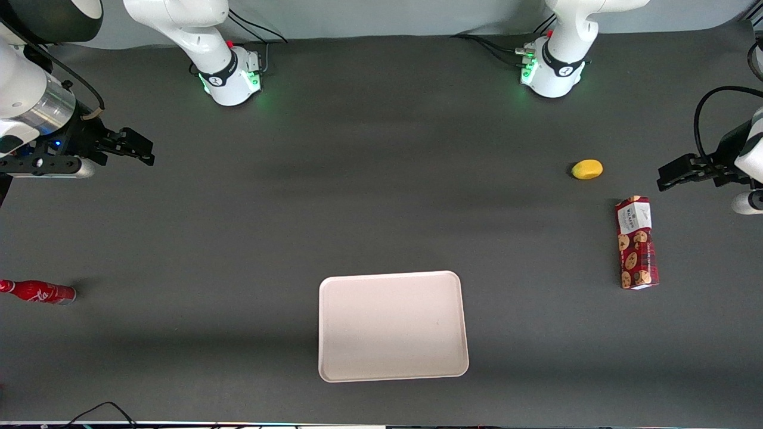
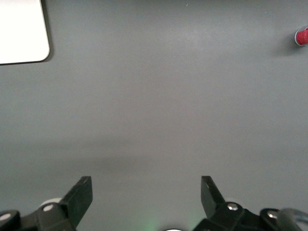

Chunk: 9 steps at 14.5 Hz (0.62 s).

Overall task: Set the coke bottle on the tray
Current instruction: 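Move the right gripper toward the red Coca-Cola bottle lying on the table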

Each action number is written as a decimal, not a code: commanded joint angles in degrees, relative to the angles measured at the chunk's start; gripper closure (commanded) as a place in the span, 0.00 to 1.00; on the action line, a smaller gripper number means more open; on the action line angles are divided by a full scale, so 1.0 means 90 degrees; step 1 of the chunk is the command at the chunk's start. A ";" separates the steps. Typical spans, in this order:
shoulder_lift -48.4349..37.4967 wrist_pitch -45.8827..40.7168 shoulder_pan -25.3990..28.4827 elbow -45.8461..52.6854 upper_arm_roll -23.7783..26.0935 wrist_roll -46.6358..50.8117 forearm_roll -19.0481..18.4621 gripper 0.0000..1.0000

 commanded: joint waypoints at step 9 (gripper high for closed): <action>0.0071 -0.0085 0.0010 0.0351 0.0035 0.0180 0.0090 0.00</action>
